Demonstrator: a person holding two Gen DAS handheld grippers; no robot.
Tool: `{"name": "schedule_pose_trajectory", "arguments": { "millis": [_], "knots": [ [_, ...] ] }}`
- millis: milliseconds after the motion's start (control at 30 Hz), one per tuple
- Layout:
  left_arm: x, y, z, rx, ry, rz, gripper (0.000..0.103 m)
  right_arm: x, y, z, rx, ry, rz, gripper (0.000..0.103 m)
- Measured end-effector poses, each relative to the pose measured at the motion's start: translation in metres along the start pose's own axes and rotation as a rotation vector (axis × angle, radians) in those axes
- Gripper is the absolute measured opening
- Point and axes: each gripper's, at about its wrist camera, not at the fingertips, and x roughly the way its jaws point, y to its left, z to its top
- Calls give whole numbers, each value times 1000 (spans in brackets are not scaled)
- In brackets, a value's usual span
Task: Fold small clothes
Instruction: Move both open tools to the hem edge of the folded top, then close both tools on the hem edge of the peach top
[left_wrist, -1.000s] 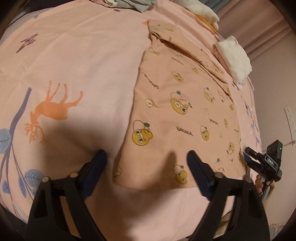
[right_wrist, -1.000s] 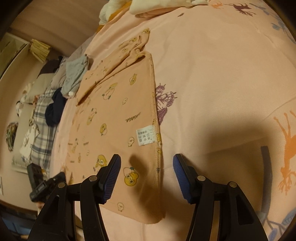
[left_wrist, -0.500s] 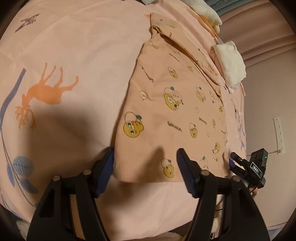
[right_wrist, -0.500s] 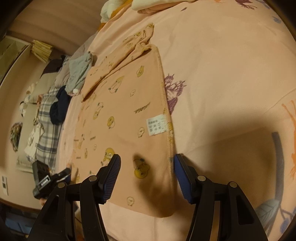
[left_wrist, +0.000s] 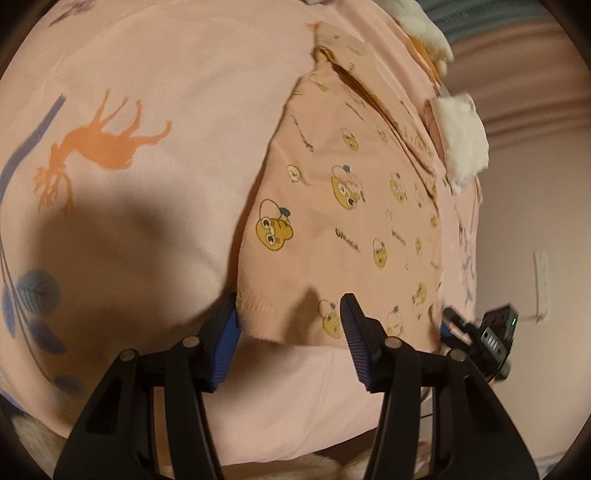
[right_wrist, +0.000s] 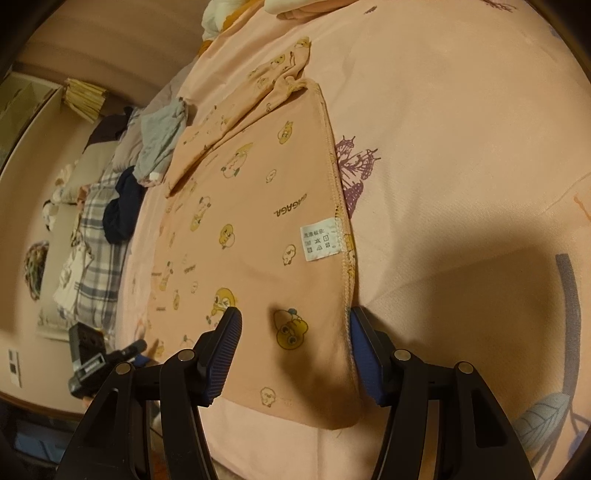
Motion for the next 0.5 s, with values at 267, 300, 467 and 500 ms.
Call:
{"name": "schedule_pose_trajectory", "arguments": {
  "millis": [267, 300, 467, 500],
  "knots": [
    [-1, -8, -7, 24, 45, -17, 52, -2, -2, -2, 10, 26, 5, 60],
    [0, -5, -3, 14, 20, -12, 51, -1, -2, -2, 8, 25, 0, 60],
    [1, 0, 9, -17, -44, 7, 40, -1, 1, -3, -14, 25, -11, 60],
    [0, -3, 9, -1, -51, 21, 39, -2, 0, -2, -13, 27, -8, 60]
  ]
}}
